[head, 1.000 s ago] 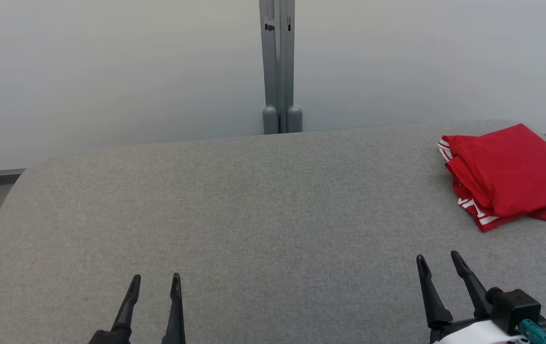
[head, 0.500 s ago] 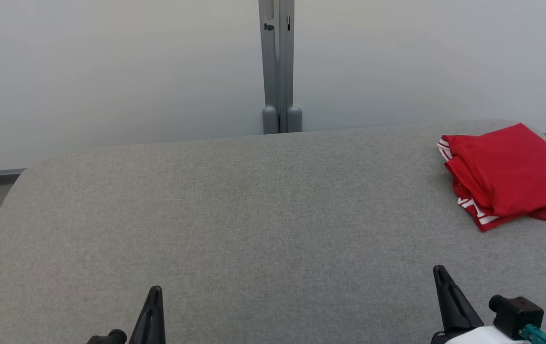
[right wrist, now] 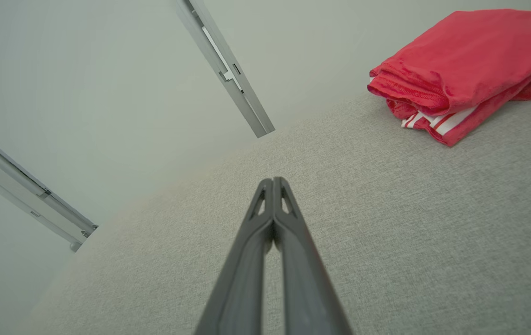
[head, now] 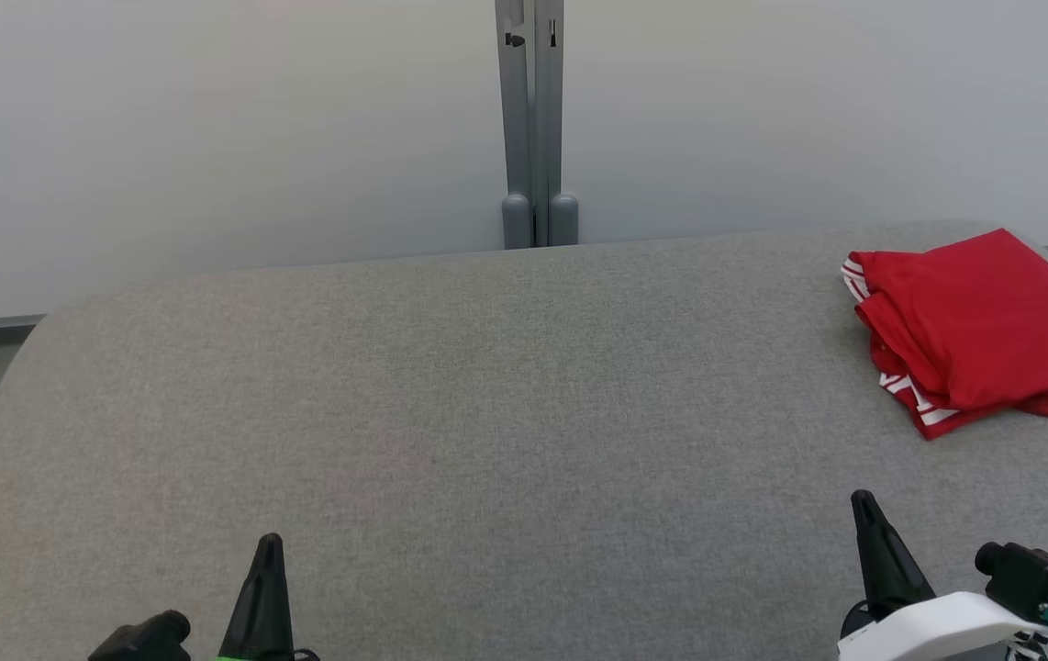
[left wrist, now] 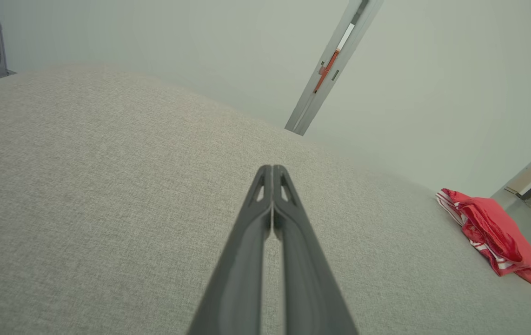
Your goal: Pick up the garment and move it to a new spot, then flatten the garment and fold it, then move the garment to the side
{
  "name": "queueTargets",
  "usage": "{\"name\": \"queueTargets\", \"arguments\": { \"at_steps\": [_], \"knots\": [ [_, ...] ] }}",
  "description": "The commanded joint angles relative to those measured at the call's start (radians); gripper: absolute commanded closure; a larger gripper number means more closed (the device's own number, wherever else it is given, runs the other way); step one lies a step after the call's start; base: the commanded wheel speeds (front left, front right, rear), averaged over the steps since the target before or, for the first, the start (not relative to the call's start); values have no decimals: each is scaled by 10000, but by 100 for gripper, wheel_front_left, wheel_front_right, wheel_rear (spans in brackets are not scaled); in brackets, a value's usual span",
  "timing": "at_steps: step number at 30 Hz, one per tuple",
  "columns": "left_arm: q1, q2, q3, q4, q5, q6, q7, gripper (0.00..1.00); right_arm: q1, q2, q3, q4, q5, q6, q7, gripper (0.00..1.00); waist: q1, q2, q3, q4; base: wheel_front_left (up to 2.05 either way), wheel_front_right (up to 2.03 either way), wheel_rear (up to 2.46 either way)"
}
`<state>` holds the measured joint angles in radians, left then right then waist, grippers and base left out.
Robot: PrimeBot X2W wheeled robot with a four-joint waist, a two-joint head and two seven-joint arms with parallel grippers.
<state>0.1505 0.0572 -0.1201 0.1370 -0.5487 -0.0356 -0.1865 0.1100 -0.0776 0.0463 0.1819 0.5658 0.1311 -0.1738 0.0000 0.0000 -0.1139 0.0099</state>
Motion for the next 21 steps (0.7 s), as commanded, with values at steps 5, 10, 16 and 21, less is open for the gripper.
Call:
{"name": "queueTargets", "arguments": {
  "at_steps": [5,10,16,21],
  "knots": [
    [-531,122,199,7,-1064,-124,206,100,-462,-12,-171,-54,1016,-1,253,100,0,0,61,-5,0,0,0],
    [-702,146,316,92,-1837,-195,379,100,-604,1,-270,-6,1744,-1,445,100,0,0,116,-10,0,0,0],
    [-881,168,453,164,-2689,-270,581,100,-763,19,-385,48,2555,-1,665,100,0,0,182,-15,0,0,0],
    [-1024,180,563,228,-3369,-326,740,100,-883,34,-478,94,3206,-1,839,100,0,0,238,-20,0,0,0]
  ]
}}
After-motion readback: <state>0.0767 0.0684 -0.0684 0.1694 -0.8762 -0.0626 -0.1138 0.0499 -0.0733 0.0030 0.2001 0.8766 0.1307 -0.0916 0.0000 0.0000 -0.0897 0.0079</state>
